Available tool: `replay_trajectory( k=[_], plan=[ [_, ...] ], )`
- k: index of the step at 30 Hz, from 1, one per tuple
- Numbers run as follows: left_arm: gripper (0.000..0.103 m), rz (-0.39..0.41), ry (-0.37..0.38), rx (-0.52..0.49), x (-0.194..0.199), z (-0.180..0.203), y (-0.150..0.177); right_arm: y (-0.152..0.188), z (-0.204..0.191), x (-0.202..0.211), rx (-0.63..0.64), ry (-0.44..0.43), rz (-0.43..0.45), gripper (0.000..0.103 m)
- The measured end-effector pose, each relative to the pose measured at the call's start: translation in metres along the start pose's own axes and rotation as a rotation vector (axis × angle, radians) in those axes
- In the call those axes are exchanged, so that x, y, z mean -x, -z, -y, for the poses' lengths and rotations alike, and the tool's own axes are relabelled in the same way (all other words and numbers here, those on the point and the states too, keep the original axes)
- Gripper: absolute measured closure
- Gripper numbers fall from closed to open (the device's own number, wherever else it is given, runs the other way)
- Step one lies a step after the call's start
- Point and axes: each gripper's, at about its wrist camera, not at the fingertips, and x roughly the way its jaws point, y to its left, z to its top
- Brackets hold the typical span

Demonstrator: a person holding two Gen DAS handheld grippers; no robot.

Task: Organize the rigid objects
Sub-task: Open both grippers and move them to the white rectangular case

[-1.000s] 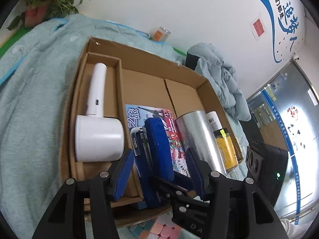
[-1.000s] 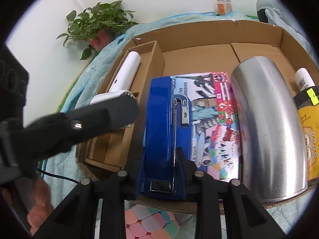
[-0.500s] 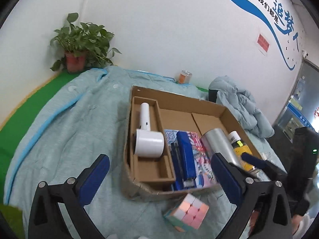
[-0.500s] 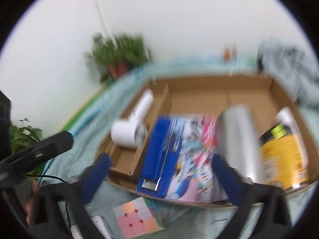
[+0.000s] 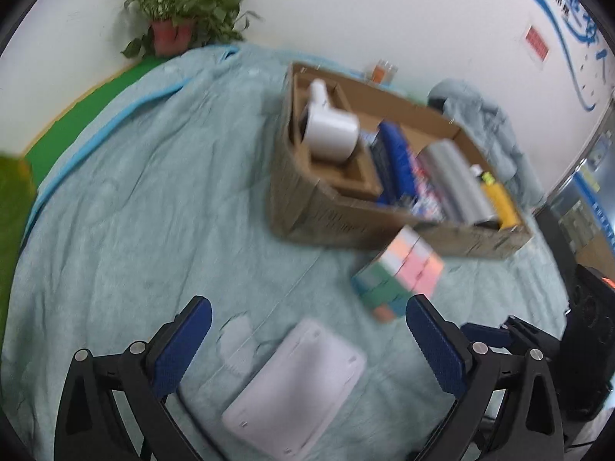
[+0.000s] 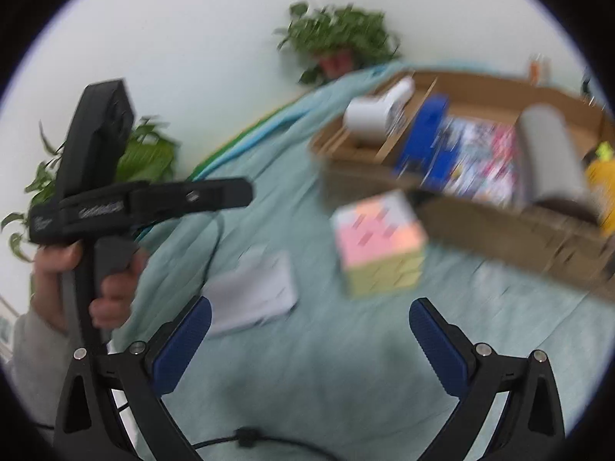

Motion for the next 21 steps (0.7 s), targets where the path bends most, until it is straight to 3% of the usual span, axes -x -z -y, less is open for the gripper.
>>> replay_trajectory(
  k=[4, 7, 12, 15, 17, 19, 21],
  plan=[
    [0.003, -0.059, -0.068, -0.099, -0.009, 0.011, 0.014, 0.018, -0.011, -0.01, -0.018, -0.062, -0.065, 0.001],
    [0.004, -0.136, -0.04, -0.151, -0.021, 0.025, 0.019, 0.025, -0.015, -0.007, -0.013, -0.071, -0.077, 0.001],
    [0.027, -0.256, -0.086, -0.237, -0.035, 0.046, 0.018, 0.034, -0.006, 0.003, -0.051, -0.053, -0.078, 0.001],
    [0.027, -0.201, -0.122, -0.259, -0.001, 0.047, -0.004, 0.044, 0.001, 0.018, -0.079, -0.053, -0.071, 0.001],
    [0.026, -0.167, -0.207, -0.296, 0.029, 0.048, -0.018, 0.047, 0.004, 0.024, -0.095, -0.054, -0.063, 0.001],
    [0.019, -0.138, -0.281, -0.329, 0.055, 0.05, -0.029, 0.051, 0.007, 0.03, -0.103, -0.056, -0.053, 0.001],
    [0.005, -0.126, -0.308, -0.344, 0.071, 0.053, -0.033, 0.054, 0.008, 0.034, -0.11, -0.066, -0.041, 0.001]
  ],
)
